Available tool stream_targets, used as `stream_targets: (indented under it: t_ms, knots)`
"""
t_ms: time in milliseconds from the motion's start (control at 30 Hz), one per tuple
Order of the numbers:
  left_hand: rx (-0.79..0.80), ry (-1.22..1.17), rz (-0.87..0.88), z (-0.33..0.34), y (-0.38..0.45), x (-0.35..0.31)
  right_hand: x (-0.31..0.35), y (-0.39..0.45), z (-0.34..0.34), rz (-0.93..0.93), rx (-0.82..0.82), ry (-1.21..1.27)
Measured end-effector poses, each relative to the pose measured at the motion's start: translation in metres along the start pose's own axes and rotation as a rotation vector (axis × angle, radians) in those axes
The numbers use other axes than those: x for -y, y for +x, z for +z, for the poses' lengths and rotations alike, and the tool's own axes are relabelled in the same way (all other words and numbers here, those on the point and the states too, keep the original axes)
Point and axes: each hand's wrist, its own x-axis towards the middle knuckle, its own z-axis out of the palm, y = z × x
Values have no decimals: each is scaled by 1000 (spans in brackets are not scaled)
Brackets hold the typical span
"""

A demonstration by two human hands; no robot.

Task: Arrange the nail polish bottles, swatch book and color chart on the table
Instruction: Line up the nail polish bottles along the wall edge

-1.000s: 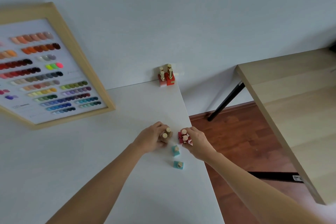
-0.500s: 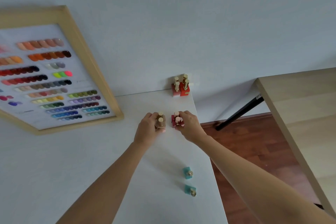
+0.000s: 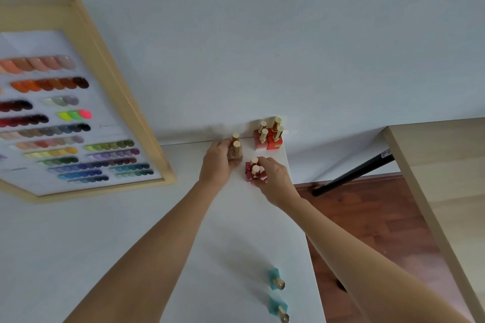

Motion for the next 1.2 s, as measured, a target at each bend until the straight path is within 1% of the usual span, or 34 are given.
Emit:
stream_targets:
  t_ms: [333, 467, 500, 567, 633, 700, 767, 900, 1000, 1100, 1200]
  knots:
    - [63, -66, 69, 2, 11, -1, 6, -8, 4, -20, 47, 65]
    - [44, -126, 60, -4, 0, 0, 7, -7, -6, -3, 119, -9]
    - [48, -129, 43, -6, -5, 2, 7, -6, -12, 22, 108, -10]
    - [115, -136, 2, -11, -19, 8, 8, -4, -27, 44, -8, 12]
    - [232, -142, -10, -11, -35, 13, 11, 0, -40, -18, -177, 3]
    - [294, -39, 2, -5, -47, 13, 16, 6, -49, -87, -255, -66]
    - [259, 65, 4, 6, -53, 9, 25, 15, -51, -152, -260, -178]
    - [82, 14, -3, 20, -54, 3, 36, 28, -43, -270, -233, -389]
    - [32, 50, 9, 19, -51, 6, 38, 35, -36, -318, -209, -494]
    - [-34, 95, 11, 12, -49, 14, 41, 40, -30, -334, -202, -547]
    - [-106, 100, -33, 2, -42, 25, 43, 44, -25, -339, -216, -556]
